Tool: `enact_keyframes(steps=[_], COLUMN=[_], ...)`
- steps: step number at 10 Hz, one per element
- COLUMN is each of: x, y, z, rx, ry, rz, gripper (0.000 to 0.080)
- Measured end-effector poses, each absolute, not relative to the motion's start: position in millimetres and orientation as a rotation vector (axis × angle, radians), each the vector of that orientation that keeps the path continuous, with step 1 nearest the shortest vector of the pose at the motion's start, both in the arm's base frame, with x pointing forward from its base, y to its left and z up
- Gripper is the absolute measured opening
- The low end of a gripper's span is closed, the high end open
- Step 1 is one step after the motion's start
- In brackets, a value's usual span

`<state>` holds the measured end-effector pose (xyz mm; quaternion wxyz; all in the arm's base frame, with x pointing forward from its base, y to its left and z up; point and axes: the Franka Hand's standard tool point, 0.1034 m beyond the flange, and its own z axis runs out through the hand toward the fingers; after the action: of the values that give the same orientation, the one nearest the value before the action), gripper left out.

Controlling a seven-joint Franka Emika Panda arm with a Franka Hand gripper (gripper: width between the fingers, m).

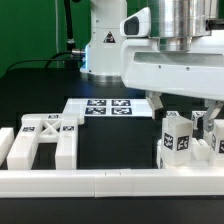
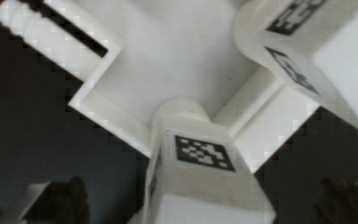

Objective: Assemble chair

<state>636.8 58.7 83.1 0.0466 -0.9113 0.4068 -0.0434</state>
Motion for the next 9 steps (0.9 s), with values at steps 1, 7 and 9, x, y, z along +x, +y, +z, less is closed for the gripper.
enact_keyframes(steps=[1,7,9], x=[636.7,636.6,637.6], y=[58.6,53.5,52.1], z=[82.9,77.4,78.0], rx=[-2.845,-3.110,-3.134], ry=[1.101,0.141,-0.162], rz=[-0.140,-0.183,-0.187], gripper=[0.0647,0.0649,0.0649])
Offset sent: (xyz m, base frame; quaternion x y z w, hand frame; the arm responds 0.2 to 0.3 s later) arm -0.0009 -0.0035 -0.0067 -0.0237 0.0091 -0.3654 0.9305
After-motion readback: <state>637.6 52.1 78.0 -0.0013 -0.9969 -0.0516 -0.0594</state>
